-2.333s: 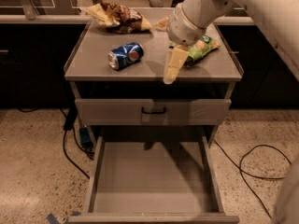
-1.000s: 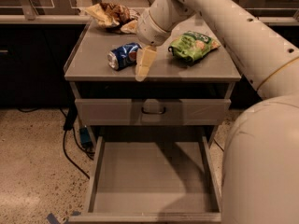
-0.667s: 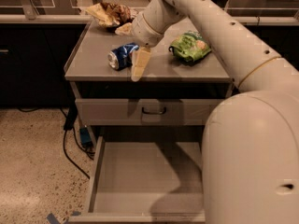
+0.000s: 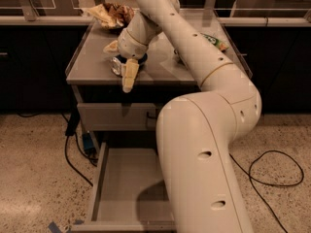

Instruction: Place pepsi can into middle drawer

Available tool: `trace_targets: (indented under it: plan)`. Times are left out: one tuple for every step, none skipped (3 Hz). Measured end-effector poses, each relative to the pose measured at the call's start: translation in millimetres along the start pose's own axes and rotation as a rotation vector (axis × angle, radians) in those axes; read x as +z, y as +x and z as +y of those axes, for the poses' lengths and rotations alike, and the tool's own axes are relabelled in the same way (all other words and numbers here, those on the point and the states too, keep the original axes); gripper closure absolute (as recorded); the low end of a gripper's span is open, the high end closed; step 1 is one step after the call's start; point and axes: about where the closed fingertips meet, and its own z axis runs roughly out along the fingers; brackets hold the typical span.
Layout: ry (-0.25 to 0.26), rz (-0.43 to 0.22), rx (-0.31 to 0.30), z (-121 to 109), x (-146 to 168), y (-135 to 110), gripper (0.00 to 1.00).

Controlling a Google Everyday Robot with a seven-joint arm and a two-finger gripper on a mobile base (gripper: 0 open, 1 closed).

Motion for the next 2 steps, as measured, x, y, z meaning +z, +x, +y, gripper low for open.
trace_targets:
  plan:
    - [0.0,0.0,0.0,-0.3,-1.1,-0.8,0.19]
    - [0.0,0.0,0.0,-0.4,-1.1,-0.8,0.43]
